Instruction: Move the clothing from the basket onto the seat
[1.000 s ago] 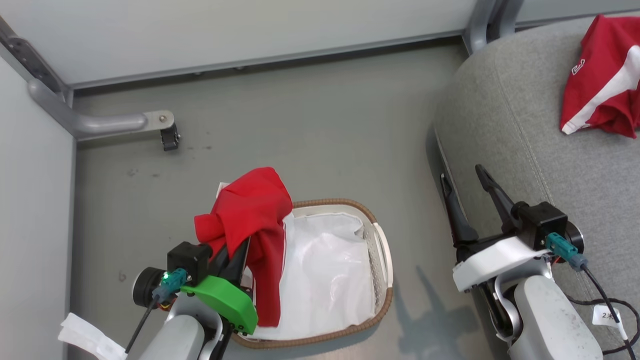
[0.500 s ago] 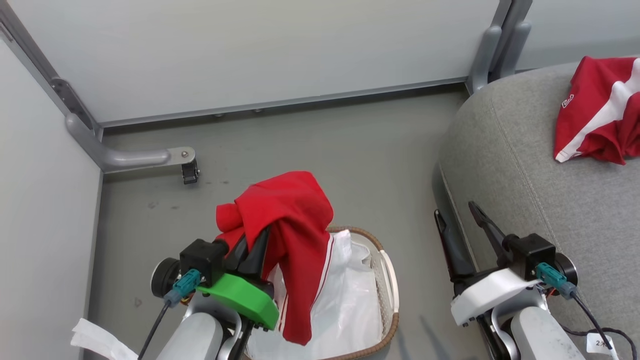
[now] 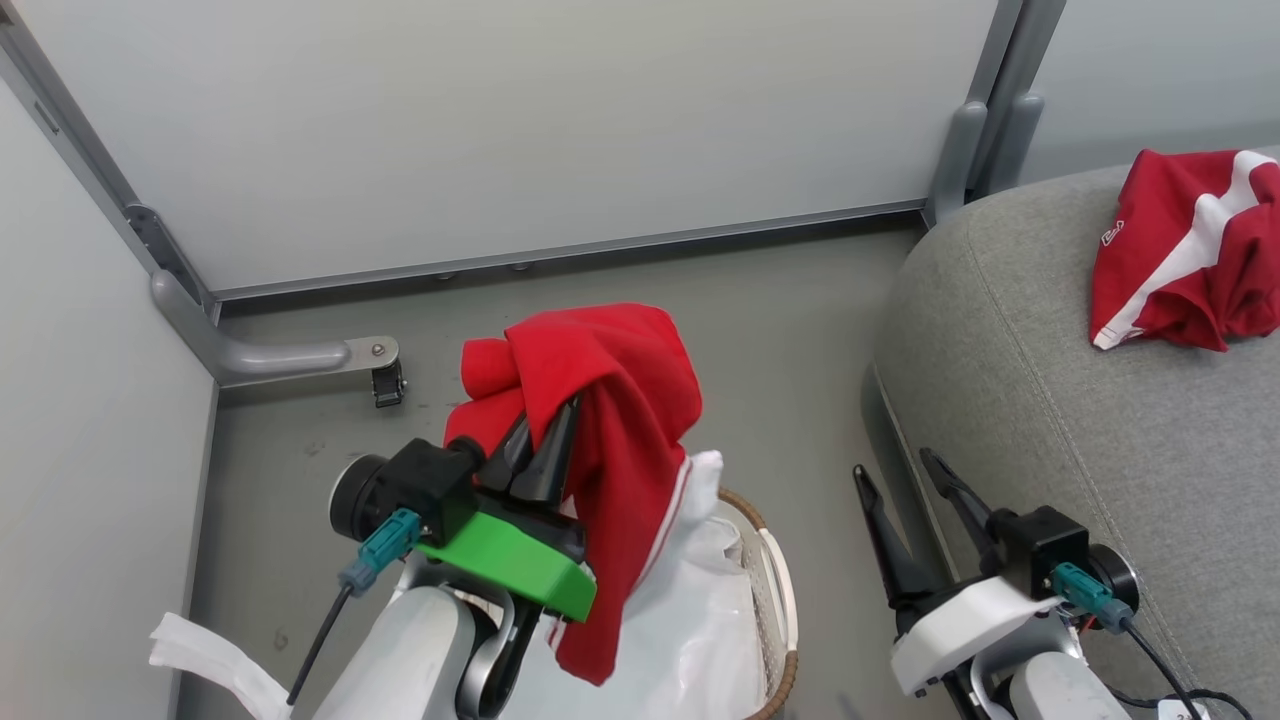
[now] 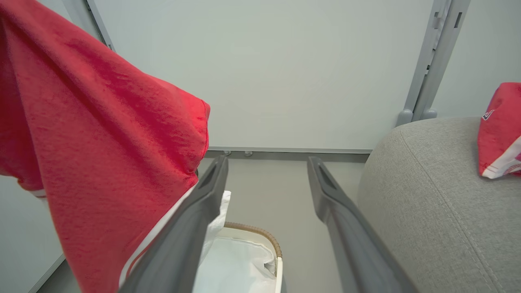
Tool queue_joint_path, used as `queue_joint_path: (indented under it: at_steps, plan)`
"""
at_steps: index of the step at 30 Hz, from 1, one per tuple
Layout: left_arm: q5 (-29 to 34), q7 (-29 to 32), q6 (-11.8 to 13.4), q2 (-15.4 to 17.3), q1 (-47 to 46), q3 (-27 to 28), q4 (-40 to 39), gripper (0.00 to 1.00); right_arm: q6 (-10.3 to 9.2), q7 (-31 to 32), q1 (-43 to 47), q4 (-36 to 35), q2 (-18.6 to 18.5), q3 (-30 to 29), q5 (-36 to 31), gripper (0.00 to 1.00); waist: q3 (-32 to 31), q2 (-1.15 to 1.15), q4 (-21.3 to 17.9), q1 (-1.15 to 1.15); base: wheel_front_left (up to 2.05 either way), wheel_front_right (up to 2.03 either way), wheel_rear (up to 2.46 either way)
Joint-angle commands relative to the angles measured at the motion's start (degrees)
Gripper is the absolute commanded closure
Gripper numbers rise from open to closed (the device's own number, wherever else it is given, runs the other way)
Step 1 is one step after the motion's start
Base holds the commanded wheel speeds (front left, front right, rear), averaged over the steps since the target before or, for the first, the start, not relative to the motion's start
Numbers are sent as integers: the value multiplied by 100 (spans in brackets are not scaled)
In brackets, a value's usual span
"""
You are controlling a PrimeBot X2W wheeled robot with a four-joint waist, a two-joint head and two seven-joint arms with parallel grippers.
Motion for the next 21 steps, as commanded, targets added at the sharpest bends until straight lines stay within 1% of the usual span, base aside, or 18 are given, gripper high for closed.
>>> queue_joint_path:
  at_steps: [1,5,6,7,8,9,10,11,21]
  plan:
    - [7,-21,5,-8,-103,2,-32,100,-8,-29,60,-41,-18,62,-11,0,1,0,6,0,0,0,0]
    - [-56,-21,5,-39,-76,-102,-32,100,-8,-29,-47,-130,-21,391,78,0,24,0,34,0,0,0,0]
    - [-59,-21,5,-41,-75,-119,-22,100,-8,-29,-88,-155,-23,458,122,19,37,0,43,0,0,0,0]
    - [-83,-21,5,-48,-69,-146,-14,100,-8,-29,-140,-177,-21,554,184,50,50,0,60,0,0,0,0]
    - [-83,-21,5,-51,-68,-168,-15,100,-8,-29,-178,-198,-20,617,219,53,60,0,77,0,0,0,0]
    - [-83,-21,5,-57,-70,-199,-18,100,-8,-28,-234,-237,-20,691,252,46,80,0,106,0,0,0,0]
    - [-88,-21,5,-59,-65,-221,-3,100,-8,-28,-270,-244,-20,755,256,10,89,0,127,0,0,0,0]
    - [-102,-21,5,-66,-78,-261,4,100,-8,-28,-314,-229,-20,852,234,0,106,0,164,0,0,0,0]
    - [-184,-21,5,-118,-251,-558,76,100,-8,-29,-857,-58,-19,1793,312,0,227,0,512,0,0,0,0]
